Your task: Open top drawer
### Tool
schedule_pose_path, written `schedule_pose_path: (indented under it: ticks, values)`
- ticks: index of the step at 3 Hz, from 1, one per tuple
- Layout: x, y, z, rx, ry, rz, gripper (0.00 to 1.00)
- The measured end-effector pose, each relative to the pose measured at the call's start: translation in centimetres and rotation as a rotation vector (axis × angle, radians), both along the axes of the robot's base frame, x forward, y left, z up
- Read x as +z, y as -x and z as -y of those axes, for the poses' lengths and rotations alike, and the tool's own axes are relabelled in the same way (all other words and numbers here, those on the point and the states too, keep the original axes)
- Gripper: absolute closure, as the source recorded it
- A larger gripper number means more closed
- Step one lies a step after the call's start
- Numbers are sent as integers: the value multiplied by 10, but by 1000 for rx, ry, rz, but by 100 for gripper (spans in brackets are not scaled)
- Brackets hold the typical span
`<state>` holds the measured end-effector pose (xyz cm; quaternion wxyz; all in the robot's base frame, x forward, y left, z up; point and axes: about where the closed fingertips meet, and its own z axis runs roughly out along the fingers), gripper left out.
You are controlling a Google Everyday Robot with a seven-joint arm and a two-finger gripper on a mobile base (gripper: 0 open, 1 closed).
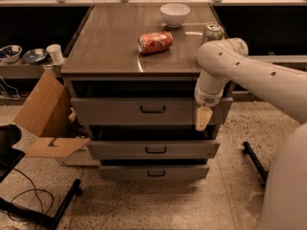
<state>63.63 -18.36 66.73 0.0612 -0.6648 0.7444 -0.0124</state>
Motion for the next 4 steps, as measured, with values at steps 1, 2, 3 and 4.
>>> schedule_pose_path:
  ticks: [1, 2, 3, 4]
  values:
    - [-6, 15, 24, -51, 19, -33, 50]
    - [2, 15, 24, -51, 19, -33, 72]
    - [10, 15, 24, -51, 19, -33, 95]
    - [13, 35, 31, -82, 31, -44, 100]
